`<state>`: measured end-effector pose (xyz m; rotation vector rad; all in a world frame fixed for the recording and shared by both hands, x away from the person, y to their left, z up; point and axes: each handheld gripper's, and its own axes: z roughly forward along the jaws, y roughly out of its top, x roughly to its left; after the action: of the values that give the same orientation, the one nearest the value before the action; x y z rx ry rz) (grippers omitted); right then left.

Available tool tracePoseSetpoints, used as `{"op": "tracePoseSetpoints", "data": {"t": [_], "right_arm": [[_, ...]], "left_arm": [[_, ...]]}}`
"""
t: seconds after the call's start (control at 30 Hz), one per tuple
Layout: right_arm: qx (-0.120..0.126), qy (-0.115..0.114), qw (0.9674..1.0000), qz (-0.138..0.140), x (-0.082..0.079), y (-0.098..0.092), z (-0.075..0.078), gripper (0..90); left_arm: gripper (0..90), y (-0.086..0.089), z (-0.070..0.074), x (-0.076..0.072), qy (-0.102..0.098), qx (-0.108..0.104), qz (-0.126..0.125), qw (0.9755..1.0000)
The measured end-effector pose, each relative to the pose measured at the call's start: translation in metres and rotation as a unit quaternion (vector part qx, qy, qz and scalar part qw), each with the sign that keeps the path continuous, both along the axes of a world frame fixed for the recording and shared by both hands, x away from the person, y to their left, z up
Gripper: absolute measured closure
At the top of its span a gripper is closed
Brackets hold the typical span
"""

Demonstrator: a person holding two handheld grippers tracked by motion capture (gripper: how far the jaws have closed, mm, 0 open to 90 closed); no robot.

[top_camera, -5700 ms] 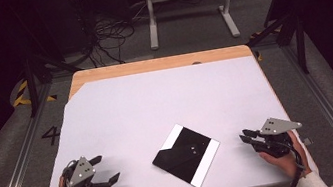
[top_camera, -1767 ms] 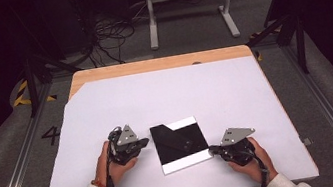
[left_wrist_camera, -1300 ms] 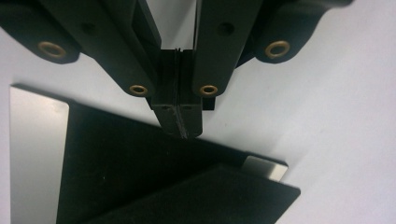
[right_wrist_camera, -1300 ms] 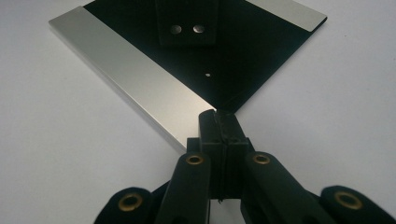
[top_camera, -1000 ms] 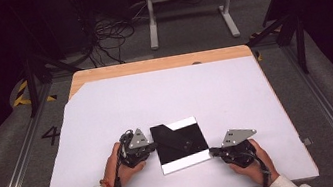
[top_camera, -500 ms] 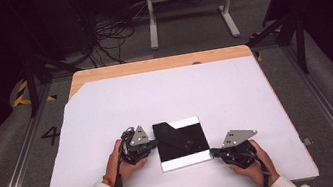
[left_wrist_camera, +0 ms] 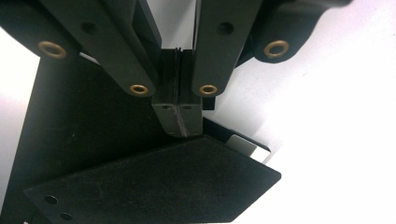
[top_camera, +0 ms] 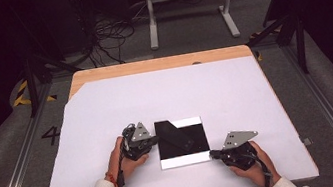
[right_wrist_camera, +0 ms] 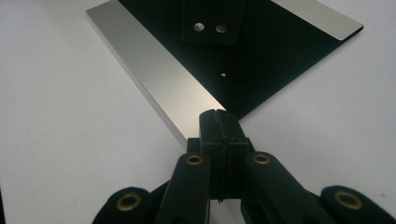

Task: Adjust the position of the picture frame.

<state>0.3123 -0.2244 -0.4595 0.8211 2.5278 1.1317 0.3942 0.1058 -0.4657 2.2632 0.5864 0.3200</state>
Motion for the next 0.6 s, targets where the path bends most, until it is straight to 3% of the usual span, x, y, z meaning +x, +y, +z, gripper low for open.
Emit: {"op": "tracePoseSetpoints", "data": {"t": [0.6], "right_arm": [[-0.001,0.001,1.0,-0.004,-0.0024,0.0028,-0.0001,90.0]], "left_arm": [[90.0,-0.0029,-0.0002,0.0052,-0.003,-0.001,0.002,1.0]]}}
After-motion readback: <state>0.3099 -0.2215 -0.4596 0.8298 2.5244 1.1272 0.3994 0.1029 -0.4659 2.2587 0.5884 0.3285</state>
